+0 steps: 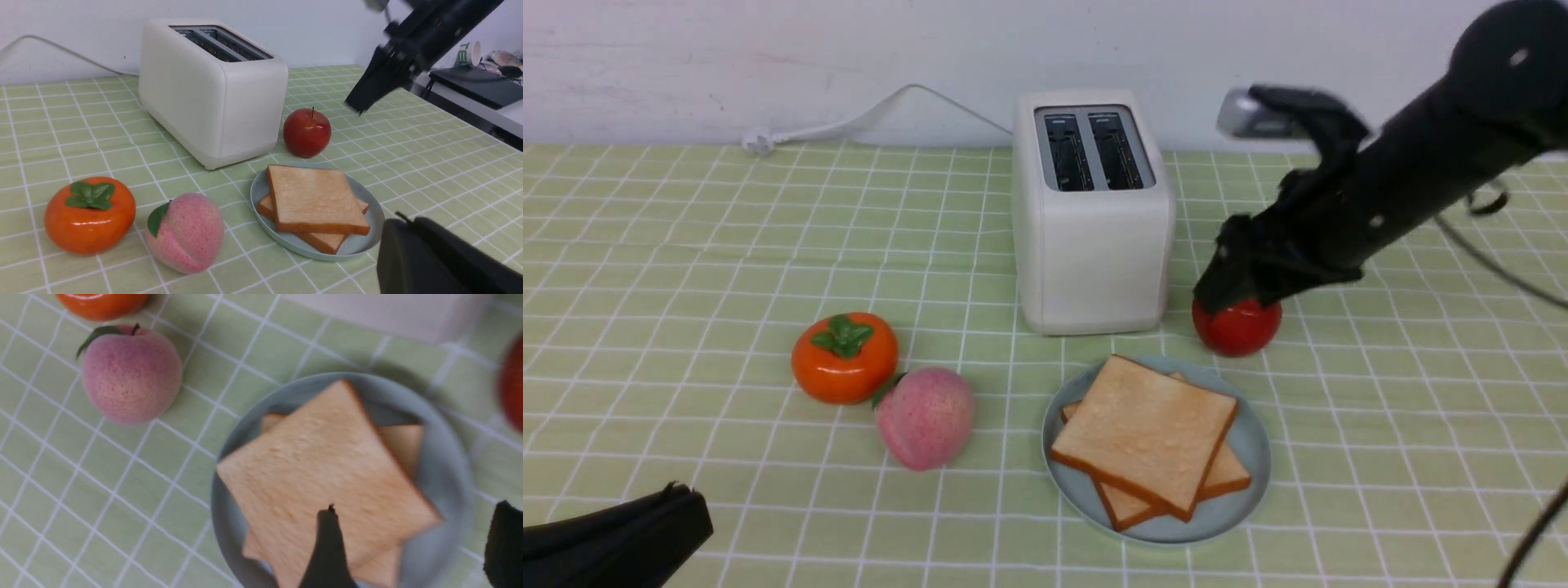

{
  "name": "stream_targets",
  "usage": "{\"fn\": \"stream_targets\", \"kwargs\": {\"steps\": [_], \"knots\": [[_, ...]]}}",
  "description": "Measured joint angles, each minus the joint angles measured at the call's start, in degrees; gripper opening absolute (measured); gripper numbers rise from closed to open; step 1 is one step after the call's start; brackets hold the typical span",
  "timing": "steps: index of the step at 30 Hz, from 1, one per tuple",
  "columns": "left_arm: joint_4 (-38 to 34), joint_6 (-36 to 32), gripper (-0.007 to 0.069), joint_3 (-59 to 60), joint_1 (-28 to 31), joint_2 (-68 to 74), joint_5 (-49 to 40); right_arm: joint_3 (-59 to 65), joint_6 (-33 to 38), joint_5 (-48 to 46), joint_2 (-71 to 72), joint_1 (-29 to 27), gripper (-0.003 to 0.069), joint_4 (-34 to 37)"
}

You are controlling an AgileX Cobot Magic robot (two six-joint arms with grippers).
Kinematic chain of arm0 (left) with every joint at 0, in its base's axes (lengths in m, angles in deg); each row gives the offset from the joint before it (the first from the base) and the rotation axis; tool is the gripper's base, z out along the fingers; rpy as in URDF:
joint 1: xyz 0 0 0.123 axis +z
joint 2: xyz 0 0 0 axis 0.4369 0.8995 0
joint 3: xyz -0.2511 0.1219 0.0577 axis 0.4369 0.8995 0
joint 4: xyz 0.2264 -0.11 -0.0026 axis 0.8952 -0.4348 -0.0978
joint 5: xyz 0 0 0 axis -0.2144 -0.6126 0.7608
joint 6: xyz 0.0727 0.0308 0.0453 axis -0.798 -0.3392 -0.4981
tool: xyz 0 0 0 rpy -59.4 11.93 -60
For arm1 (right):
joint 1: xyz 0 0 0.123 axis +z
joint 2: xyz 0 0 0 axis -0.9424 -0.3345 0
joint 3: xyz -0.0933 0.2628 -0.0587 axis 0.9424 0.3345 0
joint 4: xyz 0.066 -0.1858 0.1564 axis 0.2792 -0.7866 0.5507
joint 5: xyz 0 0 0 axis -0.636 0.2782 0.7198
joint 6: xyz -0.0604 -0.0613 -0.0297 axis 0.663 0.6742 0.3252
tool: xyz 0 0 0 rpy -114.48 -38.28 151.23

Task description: Take toasted bread from bread machine on green coffee tablecloth place on plate.

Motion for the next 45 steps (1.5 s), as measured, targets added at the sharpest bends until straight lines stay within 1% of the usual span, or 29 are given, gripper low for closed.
{"fn": "stream_targets", "kwargs": {"steps": [3,4,5,6,7,8,10,12,13,14,16,19,20,21,23,25,29,30,31,32,33,35,45], "knots": [[0.0,0.0,-0.0007,0.0,0.0,0.0,0.0,-0.7,-3.7,-4.1,6.1,0.0,0.0383,-6.7],[0.0,0.0,-0.0007,0.0,0.0,0.0,0.0,-0.6,-4.6,-5.8,7.9,0.0,0.0342,-8.1],[0.0,0.0,-0.0007,0.0,0.0,0.0,0.0,-0.7,-4.7,-6.1,8.8,0.0,0.0332,-8.4],[0.0,0.0,-0.0007,0.0,0.0,0.0,0.0,0.1,-6.2,-8.5,12.1,0.0,0.0258,-10.4],[-0.2,0.0,-0.0007,0.0,0.0,0.0,0.0,1.1,-7.0,-9.7,14.7,0.0,0.0210,-11.1],[-0.3,0.0,-0.0008,0.0,0.0,0.0,0.0,1.4,-7.1,-10.2,15.8,0.0,0.0200,-11.4],[-2.0,0.0,-0.0013,0.0,0.0,-0.1,-0.2,6.0,-8.7,-12.2,22.8,0.0,0.0088,-12.0],[-3.2,0.1,-0.0013,0.0,0.0,-0.6,-0.5,10.6,-9.9,-12.6,29.0,0.0,0.0022,-12.2],[-3.4,0.1,-0.0013,0.0,0.0,-1.0,-0.6,13.0,-10.7,-12.7,32.2,0.0,0.0000,-12.2],[-3.5,0.1,-0.0013,0.0,0.0,-1.0,-0.7,13.5,-10.9,-12.7,32.8,0.0,-0.0002,-12.2],[-3.9,0.1,-0.0013,0.0,0.0,-2.4,-0.8,19.6,-13.3,-12.8,41.2,0.0,-0.0014,-13.0],[-4.0,0.1,-0.0013,0.0,0.0,-3.5,-1.3,27.2,-15.8,-12.4,51.1,0.0,-0.0010,-14.0],[-4.0,0.1,-0.0013,0.0,0.0,-3.5,-1.3,28.2,-16.4,-12.3,51.8,0.0,-0.0009,-14.1],[-4.0,0.1,-0.0013,0.0,0.0,-3.6,-1.7,32.2,-17.7,-11.6,57.7,0.0,-0.0007,-14.4],[-4.2,0.1,-0.0013,0.0,0.0,-3.6,-2.0,36.5,-19.1,-10.6,62.9,0.0,-0.0005,-14.6],[-4.2,0.1,-0.0013,0.0,0.0,-3.6,-2.3,41.4,-21.2,-7.5,70.3,0.0,-0.0002,-14.7],[-4.2,0.1,-0.0013,0.0,0.0,-3.6,-2.4,48.3,-23.4,-0.9,78.6,0.0,-0.0001,-15.3],[-4.2,0.1,-0.0013,0.0,0.0,-3.6,-2.4,49.1,-23.6,-0.5,79.0,0.0,-0.0001,-15.3],[-4.2,0.1,-0.0013,0.0,0.0,-3.6,-2.5,51.8,-23.9,3.4,81.7,0.0,0.0000,-15.3],[-4.2,0.1,-0.0013,0.0,0.0,-3.6,-2.5,52.4,-24.0,3.4,82.0,0.0,0.0000,-15.3],[-4.2,0.1,-0.0013,0.0,0.0,-3.6,-2.5,54.2,-24.4,6.6,83.2,0.0,0.0001,-15.3],[-4.2,0.1,-0.0013,0.0,0.0,-3.6,-2.5,56.4,-24.8,9.3,84.1,0.0,0.0003,-15.3],[-4.2,0.1,-0.0013,0.0,0.0,-3.6,-2.6,62.1,-25.1,10.4,84.1,0.0,0.0013,-16.0]]}}
